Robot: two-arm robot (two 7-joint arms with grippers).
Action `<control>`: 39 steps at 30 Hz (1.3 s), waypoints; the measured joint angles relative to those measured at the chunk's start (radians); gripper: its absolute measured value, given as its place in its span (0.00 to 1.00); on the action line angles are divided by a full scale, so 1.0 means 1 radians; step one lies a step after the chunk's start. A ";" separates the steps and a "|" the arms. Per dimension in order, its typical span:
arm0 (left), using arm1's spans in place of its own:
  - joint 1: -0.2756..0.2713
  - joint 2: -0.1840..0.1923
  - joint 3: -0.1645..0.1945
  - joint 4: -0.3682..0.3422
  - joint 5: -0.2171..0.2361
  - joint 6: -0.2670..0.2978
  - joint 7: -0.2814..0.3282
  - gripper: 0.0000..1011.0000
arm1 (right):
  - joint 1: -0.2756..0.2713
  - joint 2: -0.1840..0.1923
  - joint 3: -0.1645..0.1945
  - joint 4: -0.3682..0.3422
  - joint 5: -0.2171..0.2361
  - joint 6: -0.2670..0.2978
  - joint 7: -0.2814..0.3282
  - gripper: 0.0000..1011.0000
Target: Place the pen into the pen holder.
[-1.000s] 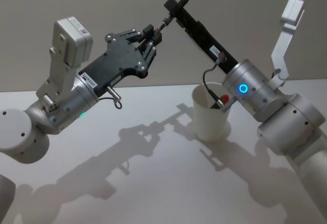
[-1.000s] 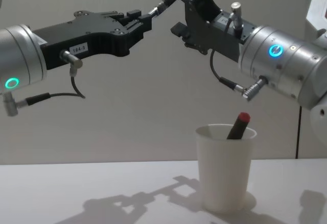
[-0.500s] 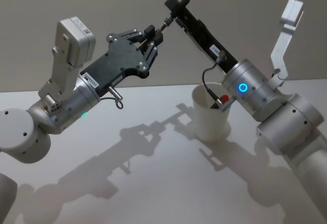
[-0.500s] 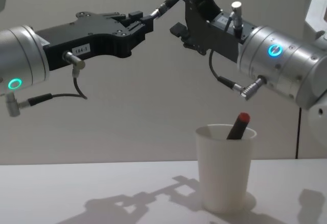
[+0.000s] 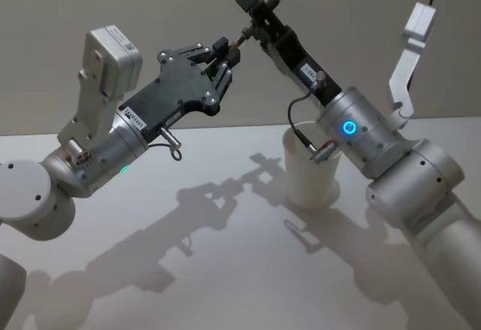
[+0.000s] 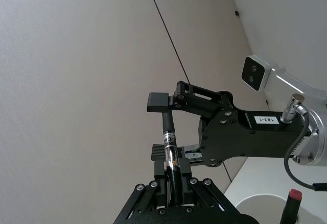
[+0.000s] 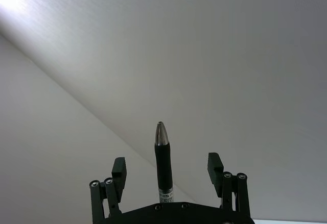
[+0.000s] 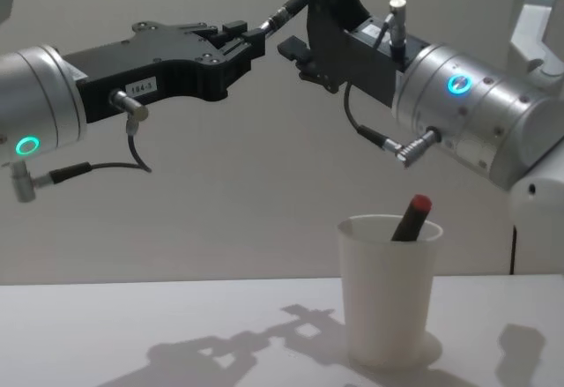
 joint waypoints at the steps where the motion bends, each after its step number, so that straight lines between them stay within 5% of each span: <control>1: 0.000 0.000 0.000 0.000 0.000 0.000 0.000 0.17 | 0.000 -0.001 -0.001 0.001 0.003 0.000 0.000 0.99; 23: -0.001 -0.001 0.000 0.001 0.002 0.000 0.000 0.17 | 0.014 -0.018 -0.012 0.032 0.057 -0.004 0.015 0.99; 28: -0.001 -0.001 0.000 0.001 0.002 0.000 0.000 0.17 | 0.015 -0.018 -0.013 0.034 0.063 -0.004 0.018 0.91; 39: -0.001 -0.001 0.000 0.001 0.001 0.000 0.000 0.17 | 0.017 -0.019 -0.014 0.037 0.068 -0.004 0.021 0.56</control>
